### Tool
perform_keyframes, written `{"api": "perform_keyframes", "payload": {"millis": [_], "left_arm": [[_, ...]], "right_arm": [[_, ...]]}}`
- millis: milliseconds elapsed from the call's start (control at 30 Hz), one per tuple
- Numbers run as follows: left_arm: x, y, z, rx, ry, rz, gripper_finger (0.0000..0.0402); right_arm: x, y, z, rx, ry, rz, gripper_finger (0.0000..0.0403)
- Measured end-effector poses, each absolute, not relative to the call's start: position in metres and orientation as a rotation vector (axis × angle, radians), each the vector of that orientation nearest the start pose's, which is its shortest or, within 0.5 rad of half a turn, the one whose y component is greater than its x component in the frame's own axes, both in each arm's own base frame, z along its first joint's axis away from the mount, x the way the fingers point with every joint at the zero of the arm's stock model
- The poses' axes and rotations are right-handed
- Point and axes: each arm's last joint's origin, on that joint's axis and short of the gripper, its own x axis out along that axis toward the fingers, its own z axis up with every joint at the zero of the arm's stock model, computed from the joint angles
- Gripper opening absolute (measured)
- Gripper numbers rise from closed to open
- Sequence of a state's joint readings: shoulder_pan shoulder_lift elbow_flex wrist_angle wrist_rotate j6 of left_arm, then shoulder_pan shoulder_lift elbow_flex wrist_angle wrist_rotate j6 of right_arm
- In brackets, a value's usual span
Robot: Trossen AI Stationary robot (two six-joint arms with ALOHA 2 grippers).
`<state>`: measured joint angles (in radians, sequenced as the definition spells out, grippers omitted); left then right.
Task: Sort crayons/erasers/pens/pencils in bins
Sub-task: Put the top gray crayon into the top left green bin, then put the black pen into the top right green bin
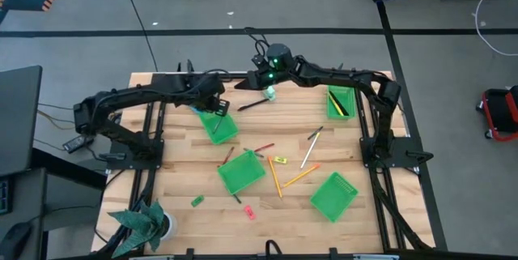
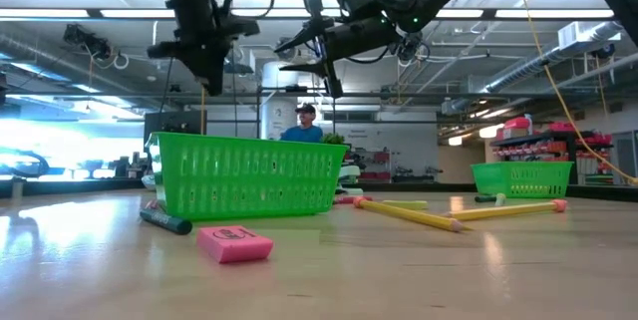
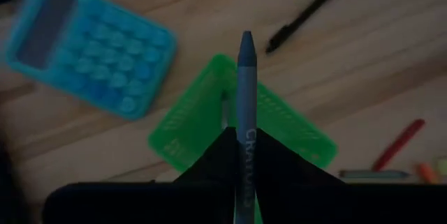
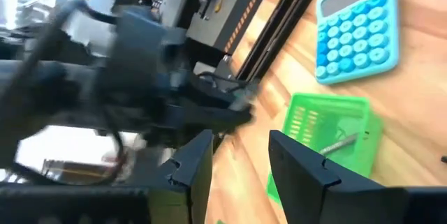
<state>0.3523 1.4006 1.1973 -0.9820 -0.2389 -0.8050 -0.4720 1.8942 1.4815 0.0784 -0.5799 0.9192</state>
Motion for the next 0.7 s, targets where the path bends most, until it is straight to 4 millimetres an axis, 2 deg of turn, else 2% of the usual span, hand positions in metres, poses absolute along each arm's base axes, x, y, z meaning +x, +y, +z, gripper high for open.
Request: {"api": "perform_keyframes", "payload": {"millis": [133,267,433,600,700], "left_arm": [[0.245,0.094,0.252,-0.854,0.928,0.951,0.0036],[0.240,0.093,0.220,-0.934,0.903,0.986,0.0064],[0.234,0.090,0.191,-0.962,0.867,0.992,0.0065],[0.232,0.089,0.181,-0.964,0.849,0.985,0.0034],[0.233,0.090,0.182,-0.962,0.839,0.977,0.0015]], "right_arm": [[0.397,-0.186,0.280,1.093,0.350,0.025,0.0146],[0.396,-0.183,0.279,1.111,0.393,0.092,0.0146],[0.396,-0.180,0.278,1.127,0.437,0.149,0.0146],[0.395,-0.179,0.278,1.142,0.451,0.179,0.0146],[0.395,-0.179,0.278,1.152,0.453,0.180,0.0146]]}}
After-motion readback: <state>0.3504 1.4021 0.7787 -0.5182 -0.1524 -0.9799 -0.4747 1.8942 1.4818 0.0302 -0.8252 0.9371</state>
